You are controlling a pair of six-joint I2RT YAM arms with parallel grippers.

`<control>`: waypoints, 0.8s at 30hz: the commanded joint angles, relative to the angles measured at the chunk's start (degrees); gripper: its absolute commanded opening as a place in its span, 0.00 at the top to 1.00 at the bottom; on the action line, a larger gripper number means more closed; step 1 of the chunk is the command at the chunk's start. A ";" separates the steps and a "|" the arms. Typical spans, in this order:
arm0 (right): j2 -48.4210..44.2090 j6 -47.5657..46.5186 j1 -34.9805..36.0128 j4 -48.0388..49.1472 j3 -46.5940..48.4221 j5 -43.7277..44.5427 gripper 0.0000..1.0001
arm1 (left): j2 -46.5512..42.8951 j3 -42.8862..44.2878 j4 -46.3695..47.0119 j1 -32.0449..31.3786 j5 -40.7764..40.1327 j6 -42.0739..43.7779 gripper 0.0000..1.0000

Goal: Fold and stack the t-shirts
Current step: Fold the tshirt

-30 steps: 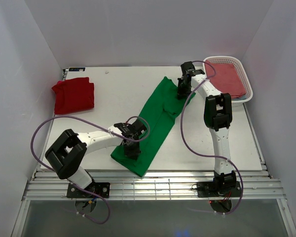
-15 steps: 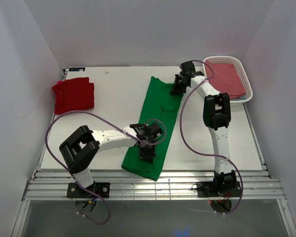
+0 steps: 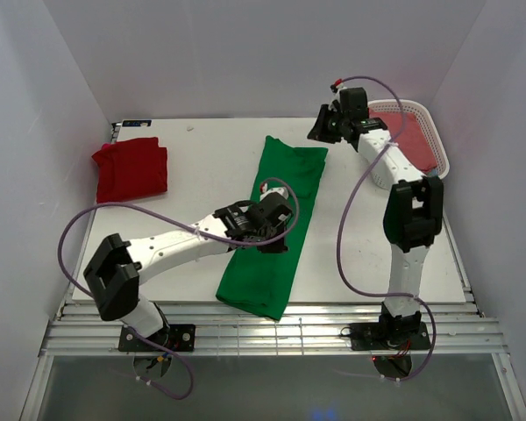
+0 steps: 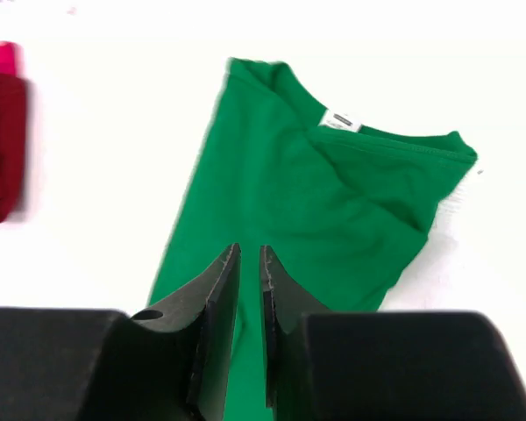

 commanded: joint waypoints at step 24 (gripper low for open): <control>-10.77 -2.47 12.09 -8.82 -26.17 9.50 0.92 | -9.44 -21.43 0.19 -0.56 -5.38 -0.66 1.00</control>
